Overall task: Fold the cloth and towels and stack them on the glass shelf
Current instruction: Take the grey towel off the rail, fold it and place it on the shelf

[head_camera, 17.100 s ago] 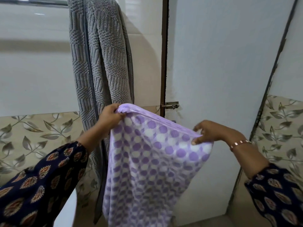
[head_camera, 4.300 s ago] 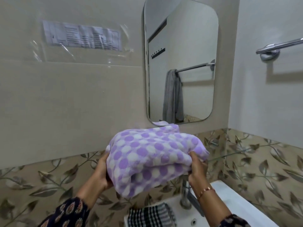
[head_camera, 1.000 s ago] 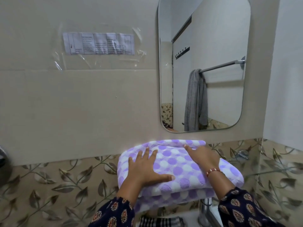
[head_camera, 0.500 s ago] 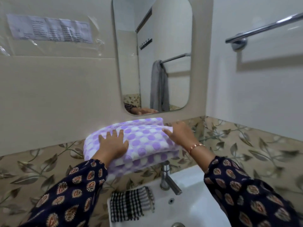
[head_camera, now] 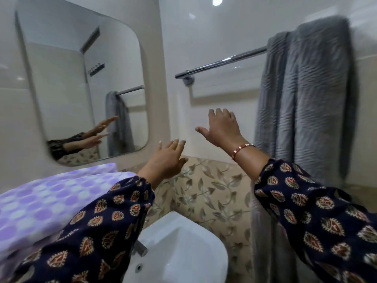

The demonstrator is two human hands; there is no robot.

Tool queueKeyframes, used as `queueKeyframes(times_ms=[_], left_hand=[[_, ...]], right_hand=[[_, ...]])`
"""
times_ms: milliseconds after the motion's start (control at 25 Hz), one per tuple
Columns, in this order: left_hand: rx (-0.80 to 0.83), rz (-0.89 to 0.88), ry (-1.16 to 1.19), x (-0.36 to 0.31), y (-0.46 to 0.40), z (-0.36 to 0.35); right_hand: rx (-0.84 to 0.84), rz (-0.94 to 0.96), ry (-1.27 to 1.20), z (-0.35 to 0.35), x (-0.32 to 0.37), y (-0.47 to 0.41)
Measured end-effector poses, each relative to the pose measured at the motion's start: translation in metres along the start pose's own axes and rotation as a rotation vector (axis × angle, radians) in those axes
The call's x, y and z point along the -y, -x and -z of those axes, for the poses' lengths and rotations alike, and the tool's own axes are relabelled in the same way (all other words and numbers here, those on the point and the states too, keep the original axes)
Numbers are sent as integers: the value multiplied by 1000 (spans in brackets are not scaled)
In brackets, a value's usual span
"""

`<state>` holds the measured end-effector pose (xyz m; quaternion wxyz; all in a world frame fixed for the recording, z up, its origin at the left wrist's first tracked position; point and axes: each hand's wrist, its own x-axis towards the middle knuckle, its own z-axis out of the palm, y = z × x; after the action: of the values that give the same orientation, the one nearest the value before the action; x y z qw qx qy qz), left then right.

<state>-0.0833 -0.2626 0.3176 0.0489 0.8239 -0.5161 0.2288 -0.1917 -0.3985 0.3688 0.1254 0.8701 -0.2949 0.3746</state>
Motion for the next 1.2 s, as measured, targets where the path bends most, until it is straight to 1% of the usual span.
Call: queueKeyframes(times_ms=[120,280,360,440,520,640,720,760,800,840,920,1040,1080,1200], left_hand=[[-104,-151,102,-67,-32,12],[-167,-326,182,-132,-58,20],[-248,-387,244,-158,-65,23],[-304,-410,343,-178,-73,25],[-332,-385,507,-196,-79,27],[-359,-284,946,-219,-80,38],[-331,-127,1189,-228,-79,41],[-308,-36,1254,-229,-79,42],[-307,29,1277,-228,-80,42],[-326,40,1271,-226,-81,42],[-347,22,1207,-218,-79,43],[-364,-50,1089,-212,-74,44],[-379,-67,1062,-213,-70,44],[-407,-86,1053,-217,-53,43]], right_hand=[[-101,-26,110,33,-48,12],[-249,-54,279,69,-95,32],[-310,-107,312,84,-117,44],[-351,-171,340,94,-136,57],[-322,-219,354,102,-153,69],[-190,-308,296,111,-167,79],[-155,-367,134,111,-166,82],[-153,-387,40,110,-163,82],[-158,-394,-32,107,-158,82],[-173,-400,-88,104,-151,81],[-238,-433,-196,102,-141,77],[-348,-530,-391,103,-135,68],[-368,-556,-415,103,-133,64],[-388,-612,-374,101,-123,49]])
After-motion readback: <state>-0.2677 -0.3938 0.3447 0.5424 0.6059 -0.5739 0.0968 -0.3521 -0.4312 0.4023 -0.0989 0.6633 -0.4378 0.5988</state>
